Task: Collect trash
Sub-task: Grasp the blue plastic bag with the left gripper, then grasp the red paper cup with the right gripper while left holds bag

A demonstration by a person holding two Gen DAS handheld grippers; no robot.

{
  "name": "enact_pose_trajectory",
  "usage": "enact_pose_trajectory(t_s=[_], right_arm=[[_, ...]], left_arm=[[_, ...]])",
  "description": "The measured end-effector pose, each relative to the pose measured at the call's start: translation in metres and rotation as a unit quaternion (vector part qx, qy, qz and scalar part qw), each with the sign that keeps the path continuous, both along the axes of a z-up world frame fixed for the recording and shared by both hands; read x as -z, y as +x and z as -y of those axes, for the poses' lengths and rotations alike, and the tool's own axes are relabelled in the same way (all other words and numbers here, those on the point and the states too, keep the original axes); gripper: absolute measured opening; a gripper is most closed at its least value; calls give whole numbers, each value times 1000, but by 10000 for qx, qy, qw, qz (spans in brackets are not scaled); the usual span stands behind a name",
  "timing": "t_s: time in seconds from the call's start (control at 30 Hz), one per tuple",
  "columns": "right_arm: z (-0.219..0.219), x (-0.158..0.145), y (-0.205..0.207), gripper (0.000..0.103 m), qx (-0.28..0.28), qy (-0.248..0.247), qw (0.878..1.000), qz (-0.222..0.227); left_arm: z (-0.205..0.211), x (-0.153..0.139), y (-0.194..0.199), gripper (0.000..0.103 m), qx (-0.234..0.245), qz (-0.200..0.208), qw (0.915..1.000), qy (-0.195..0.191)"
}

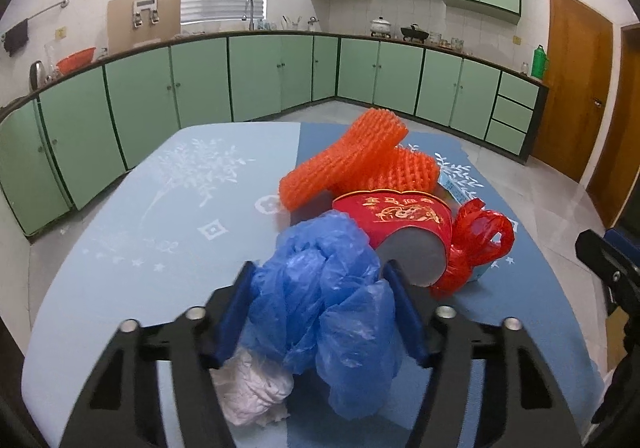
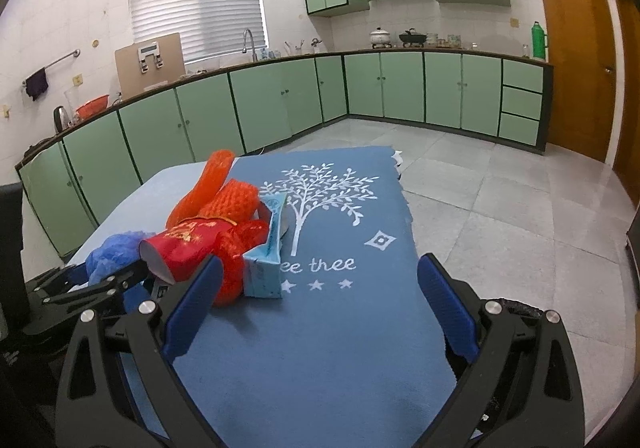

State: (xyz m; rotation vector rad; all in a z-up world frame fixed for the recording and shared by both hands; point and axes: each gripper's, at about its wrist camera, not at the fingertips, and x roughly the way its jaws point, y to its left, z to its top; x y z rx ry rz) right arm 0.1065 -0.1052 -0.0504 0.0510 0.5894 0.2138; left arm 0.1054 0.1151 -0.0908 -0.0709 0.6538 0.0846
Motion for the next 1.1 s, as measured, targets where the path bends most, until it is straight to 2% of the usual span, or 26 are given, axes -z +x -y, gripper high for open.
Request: enact_pose_trajectory(t_s=[0.1,0.2,0.7,0.9,0.97,1.1], right_arm=[[-5,1,0,95,-77,-8,10000,-11],[-10,0,-1,95,-153,-17,9999,11],[-37,-13,0,95,-431,-36,9989,175],[-53,-15,1,95,-566,-17,9982,173],[-61,-15,0,95,-656,-20,9977,178],[-77,-15,-1,95,-851,-64,9962,189]], left_arm=[[0,1,-1,43,-36,-12,10000,33],[-2,-3,-4,38,-119,65,9999,36],[-36,-49,-27,37,-327,577,9974,-293],[-59,-57,-40,36,-557,648,9957,-358],[-69,-57,-42,36,-637,621,9949,-475],[-81,-49,-46,36,-803,494,9946,-426]])
